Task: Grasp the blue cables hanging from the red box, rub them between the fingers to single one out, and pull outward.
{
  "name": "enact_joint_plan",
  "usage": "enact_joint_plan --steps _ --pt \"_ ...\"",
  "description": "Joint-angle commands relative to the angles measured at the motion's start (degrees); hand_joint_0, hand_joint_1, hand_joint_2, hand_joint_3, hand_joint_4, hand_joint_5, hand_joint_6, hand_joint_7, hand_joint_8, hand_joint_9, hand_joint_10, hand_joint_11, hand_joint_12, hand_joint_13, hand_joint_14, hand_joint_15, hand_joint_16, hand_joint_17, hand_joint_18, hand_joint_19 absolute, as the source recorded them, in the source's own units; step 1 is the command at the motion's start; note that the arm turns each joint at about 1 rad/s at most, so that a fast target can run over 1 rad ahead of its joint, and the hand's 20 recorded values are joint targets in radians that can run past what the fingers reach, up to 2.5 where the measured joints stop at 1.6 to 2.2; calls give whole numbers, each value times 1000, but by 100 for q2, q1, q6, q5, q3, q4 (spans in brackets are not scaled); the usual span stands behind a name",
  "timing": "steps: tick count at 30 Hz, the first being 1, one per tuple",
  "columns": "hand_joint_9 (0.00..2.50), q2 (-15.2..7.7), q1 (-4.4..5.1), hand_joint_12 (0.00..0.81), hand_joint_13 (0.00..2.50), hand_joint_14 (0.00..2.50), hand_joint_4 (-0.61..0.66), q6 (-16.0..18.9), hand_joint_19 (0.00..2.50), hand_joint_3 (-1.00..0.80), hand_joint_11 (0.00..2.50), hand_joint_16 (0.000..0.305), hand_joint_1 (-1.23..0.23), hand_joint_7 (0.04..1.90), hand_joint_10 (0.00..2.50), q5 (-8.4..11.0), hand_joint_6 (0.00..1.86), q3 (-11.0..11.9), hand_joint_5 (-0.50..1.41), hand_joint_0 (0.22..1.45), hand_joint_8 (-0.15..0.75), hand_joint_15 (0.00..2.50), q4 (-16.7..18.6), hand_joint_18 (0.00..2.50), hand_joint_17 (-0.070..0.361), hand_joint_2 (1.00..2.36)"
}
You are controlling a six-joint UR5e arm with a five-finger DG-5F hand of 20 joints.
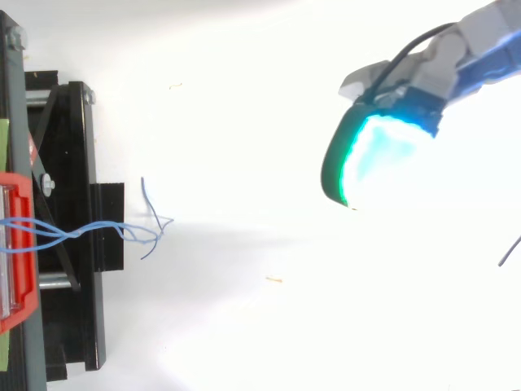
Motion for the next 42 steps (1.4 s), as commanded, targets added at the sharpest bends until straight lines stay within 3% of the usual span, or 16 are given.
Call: enact_joint_plan --steps 1,6,8,11,15,16,18,26,32,37,40,42 --pt "424 -178 19 390 183 0 289 -510 92 -500 63 58 -626 625 2 40 501 0 -210 505 315 76 -38 135 131 1000" --pt "430 -468 54 388 194 2 289 -1178 89 -500 59 58 -631 626 0 242 501 0 -209 508 315 90 -29 144 131 1000" --pt "429 -661 71 388 197 2 289 -1583 97 -500 70 58 -632 626 2 409 501 0 -209 508 315 91 -21 150 131 1000" --pt "430 -732 89 388 199 2 290 -1785 103 -500 67 58 -633 626 0 506 501 0 -209 509 315 92 15 156 130 1000" --pt "430 -741 142 388 199 3 291 -2066 101 -500 66 57 -633 626 0 884 501 0 -209 509 316 92 393 161 129 1000" --pt "431 -741 159 388 200 2 290 -2163 101 -500 72 57 -633 623 0 1112 501 0 -209 509 316 92 665 163 129 1000" --pt "431 -793 177 389 201 3 291 -2233 101 -500 71 57 -633 626 2 1253 501 0 -209 509 316 89 867 163 129 1000" --pt "432 -820 238 388 202 3 292 -2453 106 -500 73 57 -634 623 2 1323 501 0 -208 510 316 93 1597 171 129 1000" --pt "434 -1347 309 388 205 3 297 -2567 106 -500 74 57 -636 624 0 1384 501 88 -207 510 317 94 1975 178 129 1000" --pt "436 -1681 370 388 207 2 299 -2567 117 -500 75 57 -635 625 0 1367 501 378 -206 511 316 91 2010 178 128 1000" --pt "436 -2147 388 388 208 2 301 -2514 109 -500 75 57 -635 627 0 1358 501 668 -205 512 316 91 1931 180 128 1000" --pt "437 -2279 397 388 208 2 301 -2462 115 -500 69 57 -636 626 0 1341 501 774 -205 511 318 88 1895 180 128 1000"
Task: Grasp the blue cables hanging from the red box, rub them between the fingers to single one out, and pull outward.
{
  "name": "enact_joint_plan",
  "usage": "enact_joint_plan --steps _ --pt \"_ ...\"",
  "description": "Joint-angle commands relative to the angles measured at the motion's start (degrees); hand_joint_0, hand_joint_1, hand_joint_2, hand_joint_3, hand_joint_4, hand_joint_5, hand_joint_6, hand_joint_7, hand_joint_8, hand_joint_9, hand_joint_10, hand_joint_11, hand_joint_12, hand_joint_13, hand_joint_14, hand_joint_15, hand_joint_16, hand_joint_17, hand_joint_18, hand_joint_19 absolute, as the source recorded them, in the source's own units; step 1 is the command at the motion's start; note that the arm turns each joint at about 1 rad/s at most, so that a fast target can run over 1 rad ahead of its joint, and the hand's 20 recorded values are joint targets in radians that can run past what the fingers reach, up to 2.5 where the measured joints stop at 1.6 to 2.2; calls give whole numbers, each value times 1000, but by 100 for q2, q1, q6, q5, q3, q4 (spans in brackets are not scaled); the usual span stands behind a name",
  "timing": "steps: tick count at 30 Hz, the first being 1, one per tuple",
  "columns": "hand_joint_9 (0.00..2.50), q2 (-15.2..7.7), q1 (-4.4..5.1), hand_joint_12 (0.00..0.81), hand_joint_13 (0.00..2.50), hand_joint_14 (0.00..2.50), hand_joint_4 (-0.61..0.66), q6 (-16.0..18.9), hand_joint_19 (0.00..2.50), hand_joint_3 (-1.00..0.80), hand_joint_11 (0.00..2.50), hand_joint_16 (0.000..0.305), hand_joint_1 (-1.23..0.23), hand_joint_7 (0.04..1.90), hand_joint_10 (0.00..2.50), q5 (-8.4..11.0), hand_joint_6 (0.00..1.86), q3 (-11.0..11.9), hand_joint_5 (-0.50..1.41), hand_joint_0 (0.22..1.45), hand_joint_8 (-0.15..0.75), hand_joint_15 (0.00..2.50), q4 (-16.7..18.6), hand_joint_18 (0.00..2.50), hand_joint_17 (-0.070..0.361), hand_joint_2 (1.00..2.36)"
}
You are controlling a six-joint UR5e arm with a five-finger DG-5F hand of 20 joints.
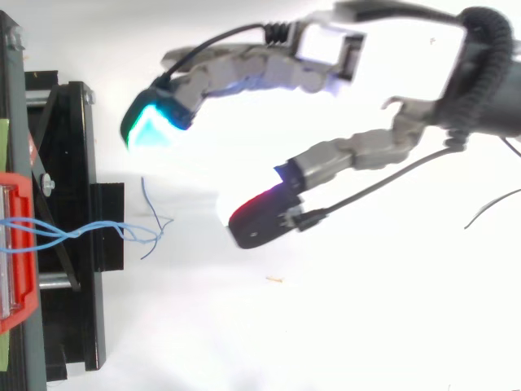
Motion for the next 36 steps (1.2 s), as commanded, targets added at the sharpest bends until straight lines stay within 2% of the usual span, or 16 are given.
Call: enact_joint_plan --steps 1,3,9,12,13,16,21,32,36 --pt "437 -350 23 388 209 3 302 100 115 -500 75 57 -635 625 0 -33 501 237 -205 511 317 88 -81 180 128 1000" --pt "437 -464 41 388 209 2 302 206 115 -500 70 57 -635 626 0 -59 501 368 -204 511 317 95 -107 181 128 1000" --pt "436 -464 94 389 212 2 304 250 121 -500 66 57 -634 626 2 -42 501 368 -203 512 316 93 -63 187 127 1000" --pt "438 -561 120 388 212 3 306 267 121 -500 74 56 -635 626 1 -15 501 377 -202 511 318 93 -10 194 127 1000" --pt "440 -692 146 388 213 3 308 276 120 -500 63 57 -635 627 0 2 501 395 -201 511 318 100 86 196 127 1000" --pt "442 -833 155 388 215 2 308 373 127 -500 70 56 -634 628 2 -6 501 527 -201 511 319 93 139 202 127 1000" --pt "444 -939 182 389 218 3 310 531 132 -500 72 56 -633 629 1 11 501 615 -200 512 319 91 113 205 127 1000" --pt "445 -991 261 387 224 3 309 592 142 -500 77 55 -629 628 0 11 501 685 -200 517 320 96 201 224 125 1000" --pt "447 -991 287 385 225 3 328 592 149 -500 82 55 -629 694 1 11 502 738 -183 522 319 94 244 232 124 1000"
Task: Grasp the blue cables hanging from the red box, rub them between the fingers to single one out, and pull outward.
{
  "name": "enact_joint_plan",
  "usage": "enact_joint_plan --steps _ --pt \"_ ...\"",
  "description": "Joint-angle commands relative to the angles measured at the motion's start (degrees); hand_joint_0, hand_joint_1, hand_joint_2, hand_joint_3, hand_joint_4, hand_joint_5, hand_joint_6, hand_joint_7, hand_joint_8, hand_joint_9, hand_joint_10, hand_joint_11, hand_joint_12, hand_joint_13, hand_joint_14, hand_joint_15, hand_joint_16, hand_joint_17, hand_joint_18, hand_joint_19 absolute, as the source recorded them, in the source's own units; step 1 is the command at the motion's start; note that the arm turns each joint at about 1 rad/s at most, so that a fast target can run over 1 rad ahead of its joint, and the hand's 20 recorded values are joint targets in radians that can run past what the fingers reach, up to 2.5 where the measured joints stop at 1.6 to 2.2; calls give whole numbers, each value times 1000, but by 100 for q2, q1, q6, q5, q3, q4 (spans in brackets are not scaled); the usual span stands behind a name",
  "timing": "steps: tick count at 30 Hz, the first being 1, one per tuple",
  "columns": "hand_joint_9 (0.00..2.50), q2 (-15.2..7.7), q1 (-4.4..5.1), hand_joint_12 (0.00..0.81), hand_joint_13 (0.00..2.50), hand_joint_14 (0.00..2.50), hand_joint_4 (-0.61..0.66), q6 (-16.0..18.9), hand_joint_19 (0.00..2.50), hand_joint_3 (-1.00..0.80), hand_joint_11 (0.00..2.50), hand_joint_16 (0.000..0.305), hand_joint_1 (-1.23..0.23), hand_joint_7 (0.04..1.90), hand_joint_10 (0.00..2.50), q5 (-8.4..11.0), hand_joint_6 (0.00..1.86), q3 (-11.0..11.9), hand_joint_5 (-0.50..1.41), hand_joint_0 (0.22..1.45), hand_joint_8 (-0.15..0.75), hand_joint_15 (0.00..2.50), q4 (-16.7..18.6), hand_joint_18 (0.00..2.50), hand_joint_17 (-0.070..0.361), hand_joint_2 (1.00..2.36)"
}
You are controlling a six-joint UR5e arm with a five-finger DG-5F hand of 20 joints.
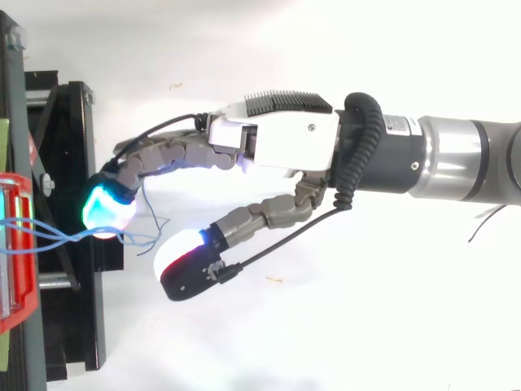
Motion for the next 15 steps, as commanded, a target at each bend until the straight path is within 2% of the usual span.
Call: enact_joint_plan --steps 1,9,10,15 --pt "455 2 18 382 228 3 334 9 149 -500 77 55 -628 709 2 -16 502 64 -177 526 321 100 4 232 123 1000" --pt "464 2 27 378 242 3 372 79 153 -500 96 53 -628 838 2 -86 502 249 -146 541 318 103 -242 259 119 1000" --pt "466 2 27 378 245 3 376 79 153 -500 97 53 -629 847 2 -139 502 381 -143 541 318 104 -392 261 119 1000" --pt "475 2 27 375 251 3 385 53 151 -500 95 52 -633 894 2 -209 502 609 -134 548 319 98 -647 269 117 1000"
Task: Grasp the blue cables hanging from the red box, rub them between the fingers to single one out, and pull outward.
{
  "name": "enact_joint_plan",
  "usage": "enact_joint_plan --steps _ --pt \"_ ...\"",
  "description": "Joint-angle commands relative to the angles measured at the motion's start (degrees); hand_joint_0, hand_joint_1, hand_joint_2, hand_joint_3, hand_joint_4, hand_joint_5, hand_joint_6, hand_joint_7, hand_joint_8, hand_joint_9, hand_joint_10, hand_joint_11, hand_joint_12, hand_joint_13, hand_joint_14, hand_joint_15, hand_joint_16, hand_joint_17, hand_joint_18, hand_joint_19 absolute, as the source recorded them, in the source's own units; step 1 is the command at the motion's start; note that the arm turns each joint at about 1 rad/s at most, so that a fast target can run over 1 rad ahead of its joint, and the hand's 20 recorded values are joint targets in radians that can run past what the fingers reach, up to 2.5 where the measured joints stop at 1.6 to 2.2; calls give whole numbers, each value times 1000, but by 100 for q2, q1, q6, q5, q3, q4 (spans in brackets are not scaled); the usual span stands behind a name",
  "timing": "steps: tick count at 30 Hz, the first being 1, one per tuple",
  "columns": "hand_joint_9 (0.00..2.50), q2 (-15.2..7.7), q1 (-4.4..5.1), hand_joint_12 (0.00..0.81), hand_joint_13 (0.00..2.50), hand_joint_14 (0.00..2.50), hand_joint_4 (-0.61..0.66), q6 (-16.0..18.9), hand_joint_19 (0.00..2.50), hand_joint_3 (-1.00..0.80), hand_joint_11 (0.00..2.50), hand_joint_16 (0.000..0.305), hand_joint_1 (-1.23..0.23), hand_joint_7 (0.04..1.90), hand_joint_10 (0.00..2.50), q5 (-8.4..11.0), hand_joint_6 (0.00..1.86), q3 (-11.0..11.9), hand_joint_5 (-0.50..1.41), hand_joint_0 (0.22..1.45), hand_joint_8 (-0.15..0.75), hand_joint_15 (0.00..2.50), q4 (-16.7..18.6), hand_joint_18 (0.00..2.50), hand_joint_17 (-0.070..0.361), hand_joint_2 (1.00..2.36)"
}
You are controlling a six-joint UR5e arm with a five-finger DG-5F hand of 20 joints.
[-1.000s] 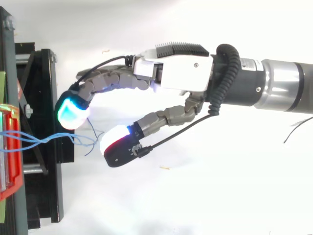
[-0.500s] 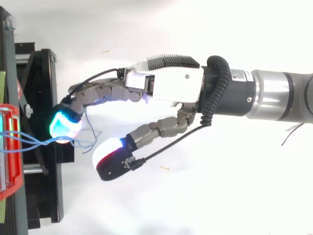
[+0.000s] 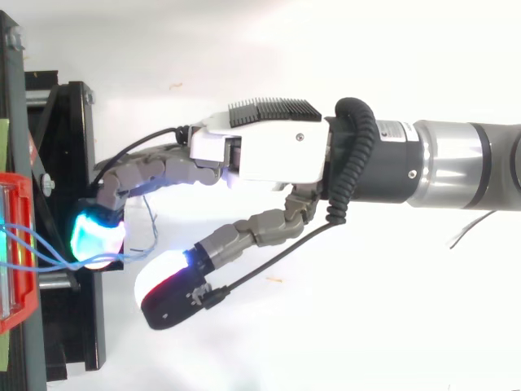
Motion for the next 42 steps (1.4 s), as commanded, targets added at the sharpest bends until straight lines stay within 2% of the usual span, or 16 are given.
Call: enact_joint_plan --steps 1,15,19,27,33,34,42 --pt "476 0 1 375 252 3 386 9 153 -500 101 52 -633 898 2 -45 502 183 -132 550 319 103 -187 269 117 1000" --pt "506 9 1 370 277 4 371 36 153 -500 112 50 -646 1021 2 -53 502 227 -109 583 319 105 -214 305 113 1000" --pt "520 9 1 365 292 5 369 36 164 -497 118 50 -651 1048 2 -141 502 324 -103 590 323 105 -222 326 111 1000" --pt "562 9 1 366 332 4 345 36 173 -486 141 49 -666 1125 3 -238 501 359 -90 601 330 110 -284 370 110 1002" --pt "587 150 1 368 363 4 334 36 183 -481 148 48 -678 1181 3 -229 501 368 -82 604 335 121 -372 409 109 1001" --pt "588 237 18 368 364 4 337 36 182 -481 148 48 -679 1184 4 -220 500 359 -81 604 335 124 -521 412 109 1001" --pt "610 264 18 370 387 4 298 141 201 -475 163 48 -690 1165 4 -203 539 359 -81 603 339 133 -662 433 109 1002"
